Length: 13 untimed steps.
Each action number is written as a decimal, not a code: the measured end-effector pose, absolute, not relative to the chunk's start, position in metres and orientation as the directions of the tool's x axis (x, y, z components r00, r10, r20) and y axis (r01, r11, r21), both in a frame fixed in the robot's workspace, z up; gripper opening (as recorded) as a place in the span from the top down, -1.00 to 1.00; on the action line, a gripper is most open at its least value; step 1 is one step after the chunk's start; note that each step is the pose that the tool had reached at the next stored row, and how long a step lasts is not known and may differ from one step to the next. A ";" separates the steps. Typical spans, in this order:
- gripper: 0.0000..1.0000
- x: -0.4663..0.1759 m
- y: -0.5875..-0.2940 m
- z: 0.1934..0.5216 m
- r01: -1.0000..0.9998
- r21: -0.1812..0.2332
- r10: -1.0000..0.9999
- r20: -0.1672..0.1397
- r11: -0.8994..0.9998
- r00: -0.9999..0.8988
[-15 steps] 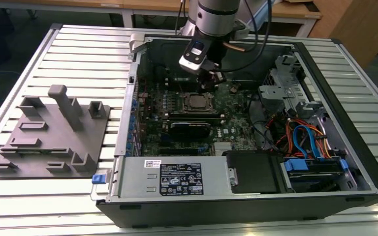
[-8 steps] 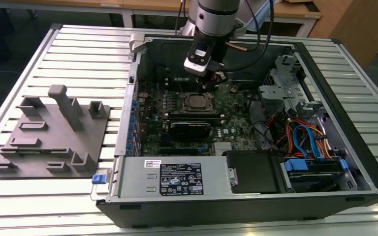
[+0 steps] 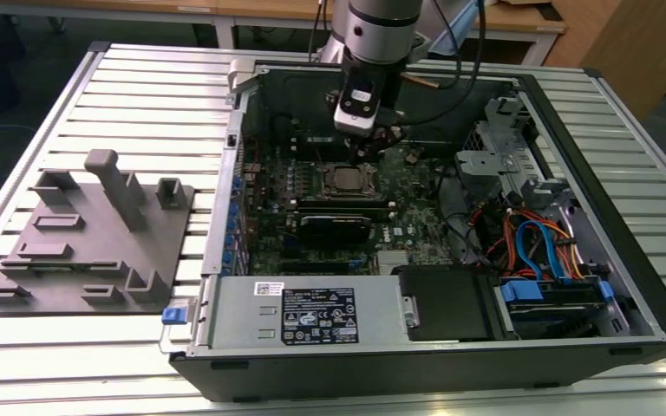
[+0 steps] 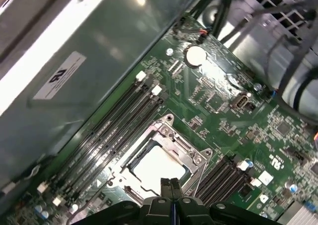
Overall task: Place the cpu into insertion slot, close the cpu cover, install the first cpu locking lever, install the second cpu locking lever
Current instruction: 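Install the first cpu locking lever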
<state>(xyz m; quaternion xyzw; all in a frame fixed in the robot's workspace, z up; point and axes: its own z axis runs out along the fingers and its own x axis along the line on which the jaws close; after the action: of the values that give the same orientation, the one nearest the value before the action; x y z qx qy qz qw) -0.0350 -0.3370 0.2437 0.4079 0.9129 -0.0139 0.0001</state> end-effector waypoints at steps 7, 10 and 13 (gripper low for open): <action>0.80 -0.035 -0.337 0.244 0.708 -0.025 0.708 -0.012 0.705 -0.706; 0.80 -0.035 -0.337 0.244 0.708 -0.025 0.708 -0.012 0.706 -0.706; 0.80 -0.035 -0.337 0.244 0.708 -0.020 0.708 -0.007 0.706 -0.706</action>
<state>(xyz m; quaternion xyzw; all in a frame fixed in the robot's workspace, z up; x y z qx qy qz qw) -0.0350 -0.3370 0.2437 0.3833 0.9236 -0.0106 -0.0009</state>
